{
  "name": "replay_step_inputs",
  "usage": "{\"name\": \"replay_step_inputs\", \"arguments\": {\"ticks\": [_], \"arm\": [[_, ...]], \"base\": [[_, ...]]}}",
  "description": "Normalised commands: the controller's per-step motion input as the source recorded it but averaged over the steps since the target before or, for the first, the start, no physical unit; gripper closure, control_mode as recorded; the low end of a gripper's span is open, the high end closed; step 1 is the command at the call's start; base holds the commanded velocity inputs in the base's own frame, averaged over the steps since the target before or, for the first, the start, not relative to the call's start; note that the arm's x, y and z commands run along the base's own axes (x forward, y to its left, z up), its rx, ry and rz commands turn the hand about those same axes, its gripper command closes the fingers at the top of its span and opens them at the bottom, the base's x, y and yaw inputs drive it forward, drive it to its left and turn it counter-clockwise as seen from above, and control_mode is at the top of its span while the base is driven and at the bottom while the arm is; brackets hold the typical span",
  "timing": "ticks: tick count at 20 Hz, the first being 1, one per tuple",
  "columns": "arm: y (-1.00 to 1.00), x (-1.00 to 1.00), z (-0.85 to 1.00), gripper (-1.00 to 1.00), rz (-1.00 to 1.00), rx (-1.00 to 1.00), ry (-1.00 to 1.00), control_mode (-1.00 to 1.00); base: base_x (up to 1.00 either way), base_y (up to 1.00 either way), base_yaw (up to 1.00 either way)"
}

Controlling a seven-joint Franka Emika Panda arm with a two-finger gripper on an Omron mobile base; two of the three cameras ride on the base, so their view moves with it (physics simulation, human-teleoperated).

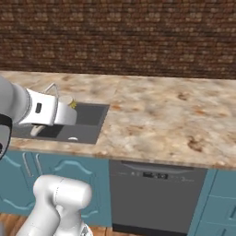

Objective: Locate and retrieve the dish brush and soap dispenser from the cabinet. Place them next to the sink.

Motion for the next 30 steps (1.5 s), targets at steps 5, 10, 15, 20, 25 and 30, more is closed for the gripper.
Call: {"name": "replay_step_inputs", "arguments": {"ticks": [5,10,15,20,25,30], "arm": [[0.00,0.00,0.00,1.00,0.00,0.00,0.00,1.00],[0.00,0.00,0.00,1.00,0.00,0.00,0.00,1.00],[0.00,0.00,0.00,1.00,0.00,0.00,0.00,1.00],[0.00,0.00,0.00,1.00,0.00,0.00,0.00,1.00],[0.00,0.00,0.00,1.00,0.00,0.00,0.00,1.00],[0.00,0.17,-0.02,1.00,0.00,0.00,0.02,-1.00]], "base": [[0.39,-0.19,0.02],[0.56,0.00,0.06],[0.43,-0.07,0.12],[0.03,0.00,0.01],[0.00,0.00,0.00],[0.00,0.00,0.00]]}}
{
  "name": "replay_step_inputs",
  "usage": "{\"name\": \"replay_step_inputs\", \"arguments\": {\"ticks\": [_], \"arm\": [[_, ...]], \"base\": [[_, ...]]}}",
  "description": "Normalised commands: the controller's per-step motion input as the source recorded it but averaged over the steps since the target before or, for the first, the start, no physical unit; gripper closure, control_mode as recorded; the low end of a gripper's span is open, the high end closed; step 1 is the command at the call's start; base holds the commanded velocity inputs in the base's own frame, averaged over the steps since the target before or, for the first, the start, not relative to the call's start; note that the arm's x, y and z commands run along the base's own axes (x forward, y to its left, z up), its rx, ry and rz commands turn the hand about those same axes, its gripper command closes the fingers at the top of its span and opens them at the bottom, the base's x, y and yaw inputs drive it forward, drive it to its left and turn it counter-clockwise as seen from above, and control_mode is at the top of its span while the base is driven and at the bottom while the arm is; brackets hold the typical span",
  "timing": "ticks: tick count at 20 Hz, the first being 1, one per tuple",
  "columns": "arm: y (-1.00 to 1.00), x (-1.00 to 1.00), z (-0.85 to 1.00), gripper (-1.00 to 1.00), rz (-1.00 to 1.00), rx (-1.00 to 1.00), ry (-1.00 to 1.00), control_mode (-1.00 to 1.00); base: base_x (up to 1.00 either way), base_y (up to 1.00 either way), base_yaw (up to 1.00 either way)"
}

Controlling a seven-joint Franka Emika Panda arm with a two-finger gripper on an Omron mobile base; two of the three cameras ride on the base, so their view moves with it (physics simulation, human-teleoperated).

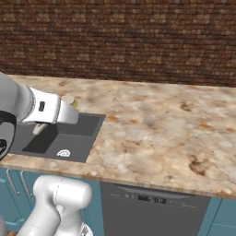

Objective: Locate and retrieve the dish brush and soap dispenser from the cabinet. Place them next to the sink.

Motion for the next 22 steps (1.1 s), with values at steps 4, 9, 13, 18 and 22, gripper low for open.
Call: {"name": "replay_step_inputs", "arguments": {"ticks": [4,9,13,18,22], "arm": [[0.08,0.57,-0.13,1.00,0.00,0.00,0.25,-1.00],[0.37,0.75,-0.58,1.00,0.09,0.01,0.25,-1.00],[0.21,0.85,-0.76,1.00,0.17,0.02,0.14,-1.00],[0.02,0.60,-0.49,1.00,0.11,-0.01,-0.04,-1.00],[0.00,0.51,-0.36,1.00,0.07,-0.15,-0.04,-1.00]], "base": [[0.00,0.00,0.00],[0.00,0.00,0.00],[0.00,0.00,0.00],[0.00,0.00,0.00],[0.00,0.00,0.00]]}}
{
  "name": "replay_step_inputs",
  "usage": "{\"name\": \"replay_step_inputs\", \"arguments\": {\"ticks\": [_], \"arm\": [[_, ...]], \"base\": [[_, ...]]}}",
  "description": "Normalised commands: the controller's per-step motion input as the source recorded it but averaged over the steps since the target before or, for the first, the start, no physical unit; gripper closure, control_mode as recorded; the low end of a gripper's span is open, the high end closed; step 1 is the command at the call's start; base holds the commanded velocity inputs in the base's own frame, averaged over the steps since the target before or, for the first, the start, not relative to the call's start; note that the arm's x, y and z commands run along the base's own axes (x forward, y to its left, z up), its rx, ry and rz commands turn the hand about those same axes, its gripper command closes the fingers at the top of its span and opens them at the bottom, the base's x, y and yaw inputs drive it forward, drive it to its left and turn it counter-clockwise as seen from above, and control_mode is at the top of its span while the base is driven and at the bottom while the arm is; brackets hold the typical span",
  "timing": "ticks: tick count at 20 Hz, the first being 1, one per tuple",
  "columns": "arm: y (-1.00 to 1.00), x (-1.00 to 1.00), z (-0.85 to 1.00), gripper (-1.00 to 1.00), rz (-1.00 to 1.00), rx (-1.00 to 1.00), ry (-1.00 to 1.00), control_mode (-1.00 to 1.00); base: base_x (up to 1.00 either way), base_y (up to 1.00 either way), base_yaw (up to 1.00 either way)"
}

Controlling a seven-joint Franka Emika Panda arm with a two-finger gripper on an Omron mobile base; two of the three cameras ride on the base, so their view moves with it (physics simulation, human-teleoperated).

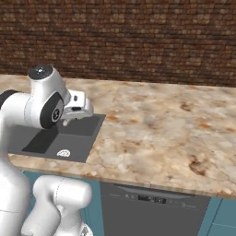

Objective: Locate and retrieve the dish brush and soap dispenser from the cabinet. Place them next to the sink.

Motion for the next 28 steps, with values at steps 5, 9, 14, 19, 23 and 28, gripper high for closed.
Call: {"name": "replay_step_inputs", "arguments": {"ticks": [5,9,14,19,23,28], "arm": [[-0.06,0.76,-0.34,1.00,0.08,-0.13,0.02,-1.00],[-0.13,0.65,-0.42,1.00,0.08,0.00,0.00,-1.00],[-0.03,0.51,-0.40,1.00,0.05,-0.01,0.01,-1.00],[0.00,0.34,-0.41,1.00,0.02,-0.07,0.00,-1.00],[0.00,0.43,-0.58,1.00,0.03,-0.01,0.00,-1.00],[0.00,0.37,-0.50,1.00,0.01,0.01,0.00,-1.00]], "base": [[0.00,0.00,0.00],[0.00,0.00,0.00],[0.00,0.00,0.00],[0.00,0.00,0.00],[0.00,0.00,0.00],[0.00,0.00,0.00]]}}
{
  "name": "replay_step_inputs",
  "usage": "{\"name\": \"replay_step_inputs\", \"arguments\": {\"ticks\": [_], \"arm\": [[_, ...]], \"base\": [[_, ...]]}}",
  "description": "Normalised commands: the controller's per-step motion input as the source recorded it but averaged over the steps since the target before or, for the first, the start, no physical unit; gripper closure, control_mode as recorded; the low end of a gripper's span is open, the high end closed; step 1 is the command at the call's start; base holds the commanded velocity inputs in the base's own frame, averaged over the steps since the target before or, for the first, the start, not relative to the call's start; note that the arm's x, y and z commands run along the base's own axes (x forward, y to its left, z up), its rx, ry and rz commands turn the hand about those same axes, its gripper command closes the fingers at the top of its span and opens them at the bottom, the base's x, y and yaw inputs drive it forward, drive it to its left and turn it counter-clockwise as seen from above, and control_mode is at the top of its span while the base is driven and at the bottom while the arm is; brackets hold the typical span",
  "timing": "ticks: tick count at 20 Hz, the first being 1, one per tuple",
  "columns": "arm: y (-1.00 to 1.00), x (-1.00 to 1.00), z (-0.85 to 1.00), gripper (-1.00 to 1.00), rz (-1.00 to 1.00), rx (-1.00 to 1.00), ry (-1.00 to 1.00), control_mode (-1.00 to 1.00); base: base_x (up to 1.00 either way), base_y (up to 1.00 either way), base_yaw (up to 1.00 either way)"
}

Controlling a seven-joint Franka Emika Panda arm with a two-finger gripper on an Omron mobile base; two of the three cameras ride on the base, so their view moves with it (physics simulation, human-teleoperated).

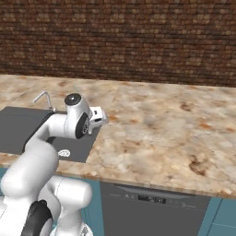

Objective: Locate and retrieve the dish brush and soap dispenser from the cabinet. Place them next to the sink.

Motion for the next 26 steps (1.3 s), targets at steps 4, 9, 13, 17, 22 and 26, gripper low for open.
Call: {"name": "replay_step_inputs", "arguments": {"ticks": [4,9,13,17,22,26], "arm": [[0.00,0.37,-0.44,1.00,0.00,0.00,0.00,-1.00],[0.00,0.28,-0.34,1.00,0.00,-0.01,0.00,-1.00],[-0.02,0.33,-0.33,1.00,0.00,0.00,0.02,-1.00],[-0.04,0.35,-0.24,1.00,0.00,0.00,0.12,-1.00],[-0.02,0.36,-0.07,1.00,0.04,0.00,0.05,-1.00],[-0.05,0.40,-0.30,1.00,0.04,0.00,0.04,-1.00]], "base": [[0.00,0.00,0.00],[0.00,0.00,0.00],[0.00,0.00,0.00],[0.00,0.00,0.00],[0.00,0.00,0.00],[0.00,0.00,0.00]]}}
